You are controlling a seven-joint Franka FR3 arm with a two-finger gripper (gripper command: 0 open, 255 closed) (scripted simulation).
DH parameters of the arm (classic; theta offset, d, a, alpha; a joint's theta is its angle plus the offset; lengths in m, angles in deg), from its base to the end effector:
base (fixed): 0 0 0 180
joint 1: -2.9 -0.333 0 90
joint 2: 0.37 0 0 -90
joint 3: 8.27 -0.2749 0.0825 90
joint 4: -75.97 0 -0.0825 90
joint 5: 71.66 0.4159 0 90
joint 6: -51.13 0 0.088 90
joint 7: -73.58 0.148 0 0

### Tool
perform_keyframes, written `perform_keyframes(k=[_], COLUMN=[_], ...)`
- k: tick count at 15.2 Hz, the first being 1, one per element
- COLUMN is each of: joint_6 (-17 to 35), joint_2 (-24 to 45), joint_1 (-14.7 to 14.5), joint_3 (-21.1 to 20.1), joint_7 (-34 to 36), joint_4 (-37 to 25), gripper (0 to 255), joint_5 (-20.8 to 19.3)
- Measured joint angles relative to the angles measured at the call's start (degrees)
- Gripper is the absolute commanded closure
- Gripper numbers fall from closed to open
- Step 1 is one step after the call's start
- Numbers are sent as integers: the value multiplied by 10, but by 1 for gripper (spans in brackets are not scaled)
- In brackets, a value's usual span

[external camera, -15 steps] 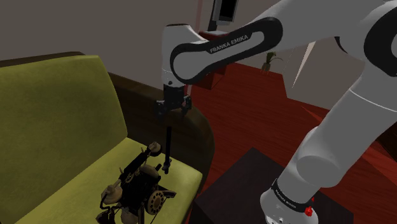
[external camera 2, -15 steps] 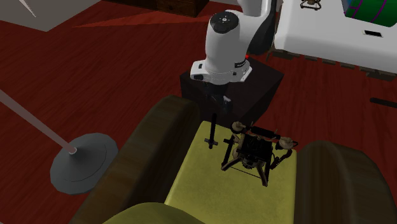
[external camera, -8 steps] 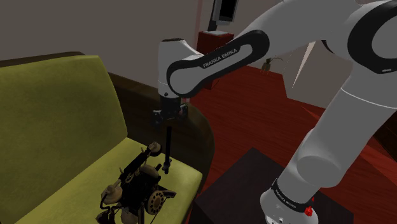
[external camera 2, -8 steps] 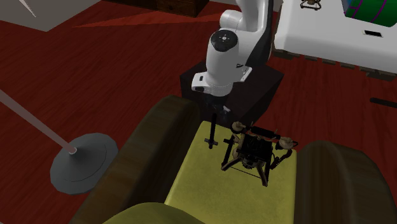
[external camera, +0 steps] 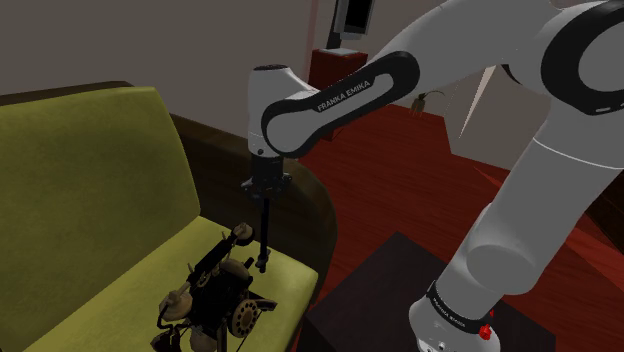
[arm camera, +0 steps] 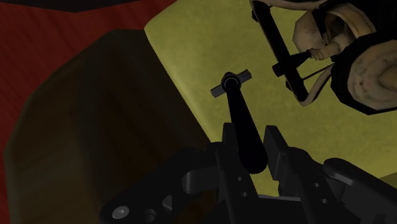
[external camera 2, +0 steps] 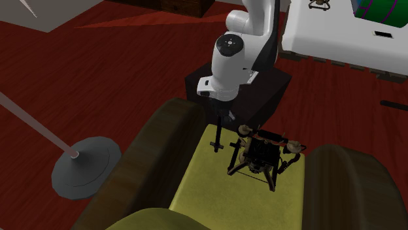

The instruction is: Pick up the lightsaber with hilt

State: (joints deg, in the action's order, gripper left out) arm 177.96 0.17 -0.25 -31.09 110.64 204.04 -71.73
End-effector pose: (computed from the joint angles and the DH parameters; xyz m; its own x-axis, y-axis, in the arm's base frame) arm 0.4899 0.2388 0.2618 0.9811 -0.1917 -0.0258 -0.1913 -0.9814 0.0161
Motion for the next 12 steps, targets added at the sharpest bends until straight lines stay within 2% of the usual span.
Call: perform_keyframes(k=[5,12], joint_6=[-3,-52], joint_2=[-3,-31], joint_1=[0,1], joint_3=[0,2], joint_7=[-2,-11], joint_4=[1,-23], gripper=[255,255], joint_5=[2,14])
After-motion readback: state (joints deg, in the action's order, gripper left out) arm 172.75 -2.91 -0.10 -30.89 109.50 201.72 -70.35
